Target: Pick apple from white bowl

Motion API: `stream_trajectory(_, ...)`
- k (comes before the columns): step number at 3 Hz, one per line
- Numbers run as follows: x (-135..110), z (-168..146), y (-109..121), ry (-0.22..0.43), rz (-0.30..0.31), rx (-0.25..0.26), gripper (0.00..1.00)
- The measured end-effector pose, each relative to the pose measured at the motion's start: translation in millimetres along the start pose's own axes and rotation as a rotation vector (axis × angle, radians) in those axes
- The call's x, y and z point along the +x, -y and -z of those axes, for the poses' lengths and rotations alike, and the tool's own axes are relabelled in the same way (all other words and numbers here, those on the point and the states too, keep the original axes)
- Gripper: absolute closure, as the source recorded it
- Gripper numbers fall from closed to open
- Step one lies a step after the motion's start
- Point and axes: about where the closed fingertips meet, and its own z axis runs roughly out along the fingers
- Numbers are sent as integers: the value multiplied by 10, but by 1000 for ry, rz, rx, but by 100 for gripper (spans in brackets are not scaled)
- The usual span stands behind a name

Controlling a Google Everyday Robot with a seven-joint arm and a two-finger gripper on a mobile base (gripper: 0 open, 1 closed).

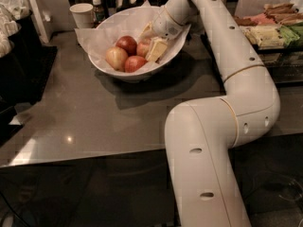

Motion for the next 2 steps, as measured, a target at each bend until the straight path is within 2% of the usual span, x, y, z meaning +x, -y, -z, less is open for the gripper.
stream_trajectory(2,99,37,-78,-2,-54,-11,91)
